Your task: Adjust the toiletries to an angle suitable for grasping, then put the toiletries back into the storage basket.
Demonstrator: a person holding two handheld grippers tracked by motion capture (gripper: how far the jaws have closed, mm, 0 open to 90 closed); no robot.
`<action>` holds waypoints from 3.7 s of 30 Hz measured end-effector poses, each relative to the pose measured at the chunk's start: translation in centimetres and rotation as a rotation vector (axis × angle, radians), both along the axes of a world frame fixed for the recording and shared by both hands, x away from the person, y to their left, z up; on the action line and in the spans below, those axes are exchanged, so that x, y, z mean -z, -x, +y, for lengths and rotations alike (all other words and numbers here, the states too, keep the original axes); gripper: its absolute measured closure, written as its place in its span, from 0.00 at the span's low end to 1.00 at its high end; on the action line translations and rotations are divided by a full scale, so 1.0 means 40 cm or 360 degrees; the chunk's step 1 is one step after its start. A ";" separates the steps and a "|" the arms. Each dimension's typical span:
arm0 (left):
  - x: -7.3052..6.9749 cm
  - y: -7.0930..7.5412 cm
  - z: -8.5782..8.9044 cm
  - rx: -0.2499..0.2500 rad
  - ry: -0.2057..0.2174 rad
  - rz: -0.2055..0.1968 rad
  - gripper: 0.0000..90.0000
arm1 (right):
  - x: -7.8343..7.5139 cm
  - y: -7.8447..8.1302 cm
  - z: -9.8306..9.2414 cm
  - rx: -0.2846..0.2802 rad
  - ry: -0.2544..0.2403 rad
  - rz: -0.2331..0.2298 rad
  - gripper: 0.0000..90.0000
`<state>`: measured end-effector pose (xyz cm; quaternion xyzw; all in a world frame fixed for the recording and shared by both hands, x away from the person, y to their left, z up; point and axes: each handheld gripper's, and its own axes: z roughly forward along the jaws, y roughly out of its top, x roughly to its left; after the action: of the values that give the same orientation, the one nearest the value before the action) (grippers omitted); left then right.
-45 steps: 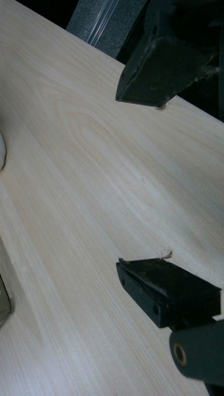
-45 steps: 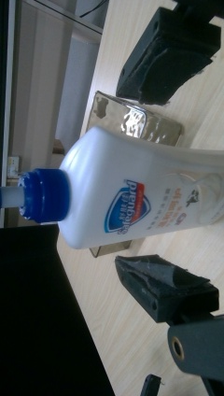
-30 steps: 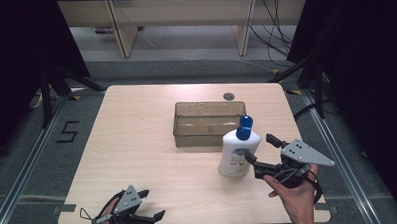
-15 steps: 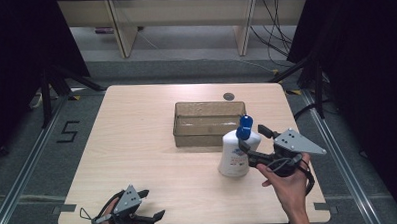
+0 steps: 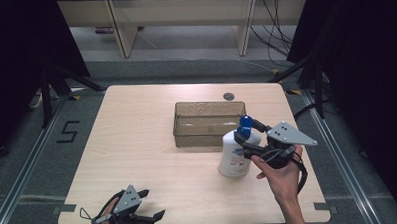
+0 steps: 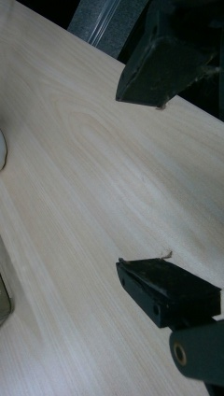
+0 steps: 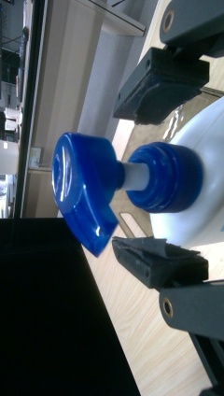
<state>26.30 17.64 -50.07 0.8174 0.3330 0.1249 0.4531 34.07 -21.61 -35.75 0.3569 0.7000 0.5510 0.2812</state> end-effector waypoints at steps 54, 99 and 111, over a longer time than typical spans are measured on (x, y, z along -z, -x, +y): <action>-0.002 0.000 0.002 0.0017 0.0001 0.0007 0.17 | -0.001 -0.030 0.027 0.0040 -0.0019 -0.0081 0.70; -0.002 -0.001 0.003 0.0015 0.0016 -0.0004 0.17 | -0.133 -0.097 0.024 0.0004 -0.0122 -0.0112 0.70; 0.000 -0.001 0.001 0.0011 0.0029 -0.0001 0.17 | -0.162 -0.112 0.027 -0.0005 -0.0123 -0.0125 0.70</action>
<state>26.32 17.70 -50.06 0.8143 0.3313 0.1206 0.4611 38.56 -20.52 -29.26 0.3446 0.6672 0.5916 0.2935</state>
